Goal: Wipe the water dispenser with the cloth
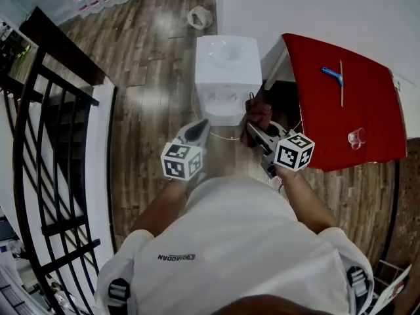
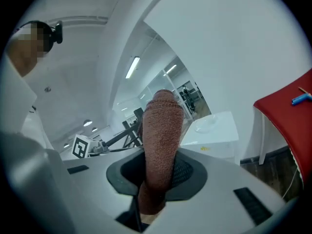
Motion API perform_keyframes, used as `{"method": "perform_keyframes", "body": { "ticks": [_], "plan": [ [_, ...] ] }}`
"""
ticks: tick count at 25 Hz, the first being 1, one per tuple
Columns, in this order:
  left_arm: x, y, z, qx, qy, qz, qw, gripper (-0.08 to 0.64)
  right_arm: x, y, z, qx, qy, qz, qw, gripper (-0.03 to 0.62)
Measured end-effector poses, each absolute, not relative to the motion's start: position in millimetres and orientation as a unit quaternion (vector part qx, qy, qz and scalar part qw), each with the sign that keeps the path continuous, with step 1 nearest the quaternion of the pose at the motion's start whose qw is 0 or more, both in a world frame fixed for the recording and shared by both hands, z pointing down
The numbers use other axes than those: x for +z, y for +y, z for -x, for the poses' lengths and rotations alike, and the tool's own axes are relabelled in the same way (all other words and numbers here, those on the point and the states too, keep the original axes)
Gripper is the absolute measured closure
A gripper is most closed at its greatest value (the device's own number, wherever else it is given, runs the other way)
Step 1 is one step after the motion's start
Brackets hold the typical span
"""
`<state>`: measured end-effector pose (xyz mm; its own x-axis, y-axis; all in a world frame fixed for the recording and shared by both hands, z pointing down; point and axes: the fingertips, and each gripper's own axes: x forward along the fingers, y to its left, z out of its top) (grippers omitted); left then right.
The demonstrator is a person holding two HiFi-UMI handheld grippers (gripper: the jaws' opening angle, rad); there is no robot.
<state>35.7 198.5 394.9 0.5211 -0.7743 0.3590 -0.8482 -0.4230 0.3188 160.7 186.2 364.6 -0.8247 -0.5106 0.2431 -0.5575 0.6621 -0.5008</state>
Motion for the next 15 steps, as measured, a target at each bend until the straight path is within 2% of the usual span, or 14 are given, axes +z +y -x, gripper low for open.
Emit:
{"method": "perform_keyframes", "body": {
  "ticks": [15],
  "plan": [
    [383,278,-136,0.055,-0.541,-0.806,0.234,0.56,380,280,-256,0.226,-0.937,-0.248,0.098,0.508]
  ]
}}
